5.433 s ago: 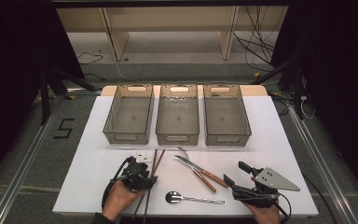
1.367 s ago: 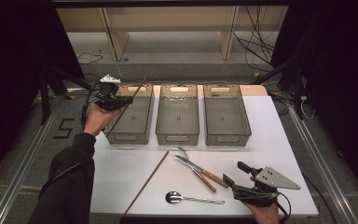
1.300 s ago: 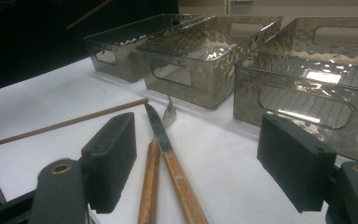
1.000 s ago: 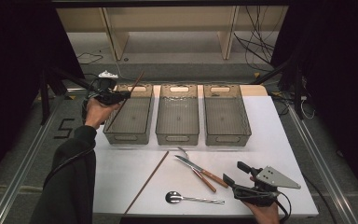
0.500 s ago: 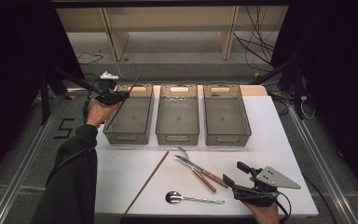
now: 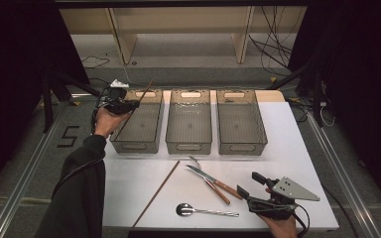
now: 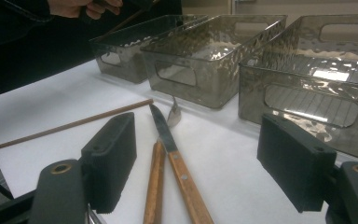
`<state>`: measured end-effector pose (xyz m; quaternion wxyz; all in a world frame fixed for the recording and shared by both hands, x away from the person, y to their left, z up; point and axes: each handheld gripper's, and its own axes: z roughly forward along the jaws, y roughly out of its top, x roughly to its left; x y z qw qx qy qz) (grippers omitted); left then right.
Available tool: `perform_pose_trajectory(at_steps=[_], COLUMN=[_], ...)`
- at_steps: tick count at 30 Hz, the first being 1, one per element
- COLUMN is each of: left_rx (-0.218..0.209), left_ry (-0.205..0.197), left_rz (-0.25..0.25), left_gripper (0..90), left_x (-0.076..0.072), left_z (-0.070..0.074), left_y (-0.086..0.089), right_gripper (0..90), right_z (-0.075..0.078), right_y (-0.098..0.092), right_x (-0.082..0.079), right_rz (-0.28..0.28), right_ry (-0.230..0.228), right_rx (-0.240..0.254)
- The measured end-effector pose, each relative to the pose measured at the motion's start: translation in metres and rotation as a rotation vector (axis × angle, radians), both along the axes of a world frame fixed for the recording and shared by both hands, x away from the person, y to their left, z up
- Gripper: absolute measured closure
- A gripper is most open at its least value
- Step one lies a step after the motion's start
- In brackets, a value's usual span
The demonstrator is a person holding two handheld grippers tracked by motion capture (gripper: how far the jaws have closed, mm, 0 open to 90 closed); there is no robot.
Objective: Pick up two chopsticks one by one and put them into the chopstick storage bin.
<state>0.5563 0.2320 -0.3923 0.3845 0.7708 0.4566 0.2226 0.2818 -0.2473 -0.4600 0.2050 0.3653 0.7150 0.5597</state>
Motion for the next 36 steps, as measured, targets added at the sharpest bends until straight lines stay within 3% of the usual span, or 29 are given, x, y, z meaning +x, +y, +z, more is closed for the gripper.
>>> perform_pose_trajectory(at_steps=[9,11,14,16,18,26,34,36], left_rx=[0.013,-0.008,-0.02,-0.041,-0.047,-0.104,-0.098,-0.117], left_ry=[0.016,0.019,0.025,0.045,0.059,0.075,0.099,0.098], left_rz=[0.012,0.017,0.021,0.02,0.014,-0.004,-0.049,-0.06], left_gripper=[83.1,72.5,67.9,56.8,52.8,37.0,26.9,25.4], left_x=[0.001,0.0,-0.003,-0.006,-0.01,-0.039,-0.08,-0.091], left_z=[-0.009,-0.008,-0.004,0.0,0.005,0.02,0.028,0.026], left_y=[-0.005,-0.004,-0.004,-0.004,-0.004,-0.007,-0.023,-0.027], right_gripper=[28.7,28.7,28.7,28.7,28.7,28.7,28.7,28.6], right_z=[0.0,0.0,0.0,0.0,0.0,0.0,0.0,0.0], right_y=[0.0,-0.001,-0.001,0.0,0.0,0.0,0.001,0.001], right_x=[0.0,0.0,0.0,0.0,0.0,0.0,0.0,0.0], right_rz=[0.001,0.0,0.0,-0.001,-0.001,-0.003,-0.003,-0.005], right_ry=[-0.002,-0.003,-0.006,-0.003,-0.002,-0.004,-0.002,-0.001], right_rx=[0.001,0.002,0.002,0.002,0.001,-0.001,0.003,0.0])
